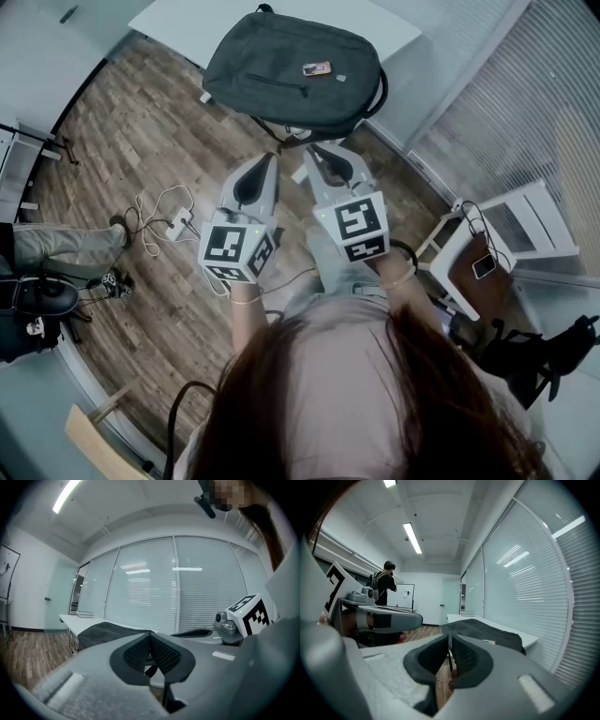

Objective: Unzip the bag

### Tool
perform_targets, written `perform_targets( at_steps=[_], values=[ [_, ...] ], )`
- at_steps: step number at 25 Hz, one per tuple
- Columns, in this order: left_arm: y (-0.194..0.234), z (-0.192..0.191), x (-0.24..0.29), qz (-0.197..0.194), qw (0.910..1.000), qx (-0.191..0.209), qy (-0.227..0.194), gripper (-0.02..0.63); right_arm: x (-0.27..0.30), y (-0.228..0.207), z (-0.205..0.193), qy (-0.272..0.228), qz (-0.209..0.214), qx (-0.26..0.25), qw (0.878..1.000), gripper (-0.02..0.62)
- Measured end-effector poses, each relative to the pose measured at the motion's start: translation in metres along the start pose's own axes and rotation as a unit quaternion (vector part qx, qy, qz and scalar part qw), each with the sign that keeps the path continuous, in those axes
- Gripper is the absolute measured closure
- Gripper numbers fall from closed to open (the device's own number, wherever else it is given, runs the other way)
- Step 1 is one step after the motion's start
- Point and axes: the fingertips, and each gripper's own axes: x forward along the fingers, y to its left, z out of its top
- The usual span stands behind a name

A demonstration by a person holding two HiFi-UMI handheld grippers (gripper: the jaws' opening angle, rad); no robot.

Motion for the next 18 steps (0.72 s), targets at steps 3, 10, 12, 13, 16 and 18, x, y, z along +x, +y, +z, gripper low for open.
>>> perform_targets(
  at_steps=[3,10,12,13,16,18],
  values=[
    [0.004,-0.005,0.007,0.005,1.0000,0.002,0.004,0.597,0.009,-0.002,-0.007,0.007,0.004,0.003,1.000,0.563],
    [0.020,-0.020,0.022,0.008,0.9998,0.000,0.017,0.597,0.034,-0.001,-0.025,0.023,0.006,0.008,1.000,0.546],
    [0.024,-0.023,0.027,0.005,0.9998,-0.003,0.019,0.597,0.042,0.000,-0.030,0.027,0.004,0.007,1.000,0.546],
    [0.026,-0.026,0.029,0.004,0.9998,-0.005,0.021,0.597,0.046,0.001,-0.032,0.030,0.004,0.008,1.000,0.545],
    [0.033,-0.033,0.036,0.001,0.9996,-0.007,0.028,0.597,0.058,0.002,-0.042,0.039,0.003,0.012,0.999,0.541],
    [0.037,-0.038,0.041,-0.003,0.9994,-0.008,0.034,0.597,0.066,0.000,-0.049,0.045,-0.001,0.017,0.999,0.540]
  ],
)
